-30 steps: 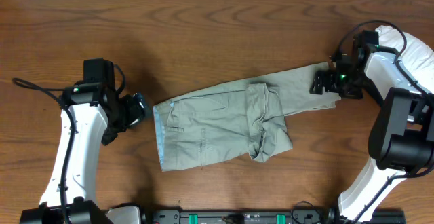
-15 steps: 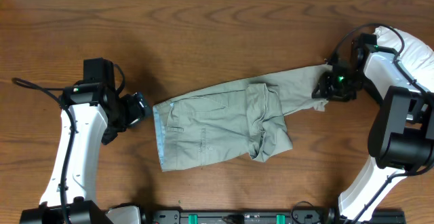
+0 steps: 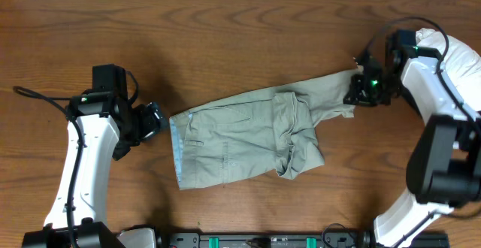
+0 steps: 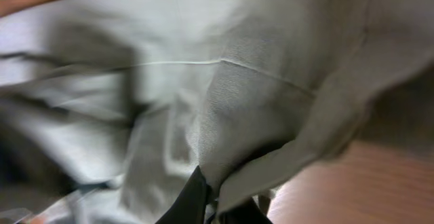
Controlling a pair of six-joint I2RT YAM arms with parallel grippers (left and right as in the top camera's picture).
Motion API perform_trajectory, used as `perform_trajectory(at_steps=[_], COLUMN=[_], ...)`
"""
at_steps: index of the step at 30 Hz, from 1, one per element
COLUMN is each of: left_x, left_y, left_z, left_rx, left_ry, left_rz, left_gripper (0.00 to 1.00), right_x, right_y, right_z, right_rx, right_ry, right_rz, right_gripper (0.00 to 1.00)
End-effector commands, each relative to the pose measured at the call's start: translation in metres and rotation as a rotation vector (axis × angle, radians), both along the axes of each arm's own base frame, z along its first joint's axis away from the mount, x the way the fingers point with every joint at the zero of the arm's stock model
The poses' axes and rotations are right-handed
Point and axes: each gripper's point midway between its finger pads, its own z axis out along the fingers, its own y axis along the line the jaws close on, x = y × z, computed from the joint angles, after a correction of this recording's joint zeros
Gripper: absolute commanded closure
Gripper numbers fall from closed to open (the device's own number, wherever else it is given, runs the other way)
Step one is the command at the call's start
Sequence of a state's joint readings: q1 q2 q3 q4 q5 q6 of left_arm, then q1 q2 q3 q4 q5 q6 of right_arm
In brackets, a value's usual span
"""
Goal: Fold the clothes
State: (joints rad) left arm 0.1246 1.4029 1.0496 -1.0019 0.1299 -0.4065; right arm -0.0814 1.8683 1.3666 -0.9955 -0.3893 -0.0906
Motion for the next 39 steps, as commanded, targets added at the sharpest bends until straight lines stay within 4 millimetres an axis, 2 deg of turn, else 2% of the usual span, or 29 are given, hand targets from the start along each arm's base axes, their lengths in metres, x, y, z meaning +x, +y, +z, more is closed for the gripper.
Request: perform_trajectory(at_steps=[1, 5, 14, 19, 22, 24, 26, 30, 34, 37, 39], left_x=[-0.001, -0.001, -0.001, -0.001, -0.001, -0.001, -0.001, -0.001, -0.001, -0.001, -0.001], left_y=[0.003, 0.003, 0.003, 0.003, 0.003, 0.003, 0.003, 0.003, 0.003, 0.003, 0.003], left_z=[-0.001, -0.001, -0.001, -0.001, -0.001, -0.001, -0.001, -0.001, -0.001, -0.001, -0.001], left_rx=[0.011, 0.011, 0.011, 0.011, 0.011, 0.011, 0.011, 0.011, 0.011, 0.011, 0.011], left_ry=[0.006, 0.007, 0.008, 0.007, 0.007, 0.007, 0.007, 0.007, 0.007, 0.008, 0.008], left_rz=[0.000, 0.000, 0.000, 0.001, 0.001, 0.001, 0.001, 0.000, 0.000, 0.000, 0.001], left_gripper=[0.02, 0.02, 0.02, 0.02, 0.02, 0.02, 0.02, 0.02, 0.02, 0.02, 0.02], right_x=[-0.004, -0.021, -0.070, -0.103, -0.115, -0.120, -0.124, -0.130, -0.141, -0.141, -0.141], right_y=[0.032, 0.061, 0.132, 0.162, 0.177, 0.187, 0.198, 0.217, 0.242, 0.248, 0.249], right_z=[0.034, 0.041, 0.035, 0.034, 0.033, 0.033, 0.034, 0.034, 0.035, 0.035, 0.035], right_rx=[0.000, -0.061, -0.133, -0.151, -0.166, -0.162, -0.153, -0.128, -0.044, -0.036, -0.034], right_ry=[-0.086, -0.085, -0.031, 0.008, 0.019, 0.017, 0.012, 0.005, 0.017, 0.018, 0.024], right_rz=[0.106, 0.211, 0.472, 0.590, 0.594, 0.588, 0.574, 0.545, 0.563, 0.535, 0.512], right_gripper=[0.95, 0.96, 0.99, 0.98, 0.94, 0.92, 0.80, 0.69, 0.71, 0.74, 0.80])
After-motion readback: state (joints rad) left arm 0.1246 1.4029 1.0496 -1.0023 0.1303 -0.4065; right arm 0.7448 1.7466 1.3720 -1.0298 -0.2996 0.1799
